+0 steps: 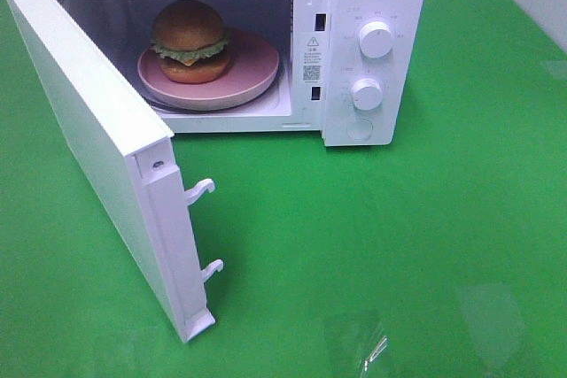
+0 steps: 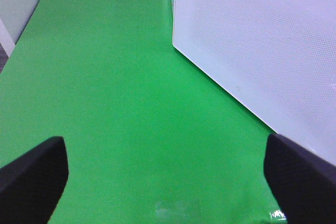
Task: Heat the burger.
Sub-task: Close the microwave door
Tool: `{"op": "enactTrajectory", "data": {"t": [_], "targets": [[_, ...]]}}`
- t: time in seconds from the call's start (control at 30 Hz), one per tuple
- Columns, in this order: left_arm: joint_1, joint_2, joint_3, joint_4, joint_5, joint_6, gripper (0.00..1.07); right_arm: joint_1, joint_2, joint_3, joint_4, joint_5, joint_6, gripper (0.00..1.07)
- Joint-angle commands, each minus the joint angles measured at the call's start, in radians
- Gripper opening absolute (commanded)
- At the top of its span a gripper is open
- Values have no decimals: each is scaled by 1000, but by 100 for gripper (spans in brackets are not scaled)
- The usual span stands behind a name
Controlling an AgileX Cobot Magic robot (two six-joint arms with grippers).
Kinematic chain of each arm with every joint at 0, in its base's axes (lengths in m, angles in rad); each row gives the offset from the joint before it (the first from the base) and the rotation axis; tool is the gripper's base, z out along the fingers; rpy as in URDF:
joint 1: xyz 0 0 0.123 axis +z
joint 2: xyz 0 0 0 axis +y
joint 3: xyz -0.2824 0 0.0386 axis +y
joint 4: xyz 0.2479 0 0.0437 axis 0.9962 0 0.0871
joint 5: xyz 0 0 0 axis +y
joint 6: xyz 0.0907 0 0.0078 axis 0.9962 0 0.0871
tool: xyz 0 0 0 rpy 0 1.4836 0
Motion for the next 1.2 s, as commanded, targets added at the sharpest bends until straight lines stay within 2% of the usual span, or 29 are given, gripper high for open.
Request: {"op": "enactTrajectory", "data": {"t": [0.03,1.2], "targets": [[-5,-18,2,-7,-14,-3,93,-35,-35,3,7,3,13,76],[-5,-15,2,-7,-14,-4,93,-37,-35,3,7,3,18,76]]}}
